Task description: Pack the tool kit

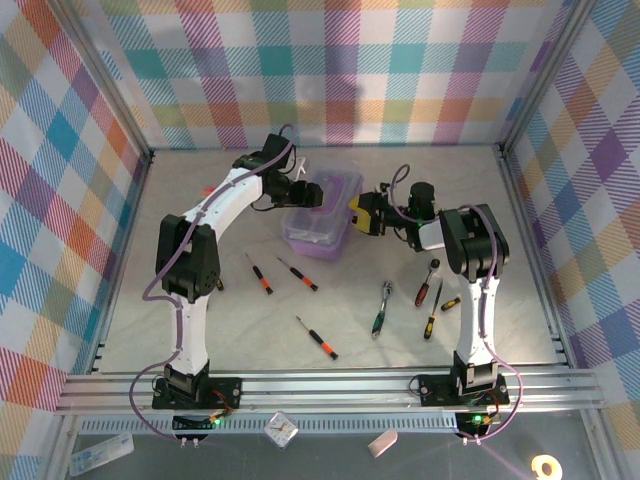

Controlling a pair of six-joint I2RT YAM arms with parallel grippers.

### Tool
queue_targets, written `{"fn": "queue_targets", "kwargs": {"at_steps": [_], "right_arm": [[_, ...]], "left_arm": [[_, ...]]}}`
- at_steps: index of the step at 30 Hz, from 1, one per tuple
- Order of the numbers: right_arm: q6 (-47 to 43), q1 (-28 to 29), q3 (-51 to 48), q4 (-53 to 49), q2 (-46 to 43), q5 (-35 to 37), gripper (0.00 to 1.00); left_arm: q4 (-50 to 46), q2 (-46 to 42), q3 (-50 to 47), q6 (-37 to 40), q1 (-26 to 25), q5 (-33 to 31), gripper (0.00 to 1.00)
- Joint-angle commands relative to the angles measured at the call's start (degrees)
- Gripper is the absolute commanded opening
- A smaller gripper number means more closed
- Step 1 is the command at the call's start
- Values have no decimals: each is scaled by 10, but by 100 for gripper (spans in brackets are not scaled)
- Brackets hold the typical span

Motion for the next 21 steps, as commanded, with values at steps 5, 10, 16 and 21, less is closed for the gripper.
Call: {"fn": "queue_targets", "kwargs": {"at_steps": [5,10,16,21], "right_arm": [[87,30,22,192,-35,22,65],[88,35,47,193,-83,10,62],[122,37,97,193,-94,22,58],[130,40,117,193,-115,38,57]], "left_arm": [[-151,91,-80,-53,-18,-93,4],[-163,108,-85,-63,-18,-148,3],[-169,131,-93,-60,-17,-191,0],[-176,144,-99,-59,-16,-231,0]]}}
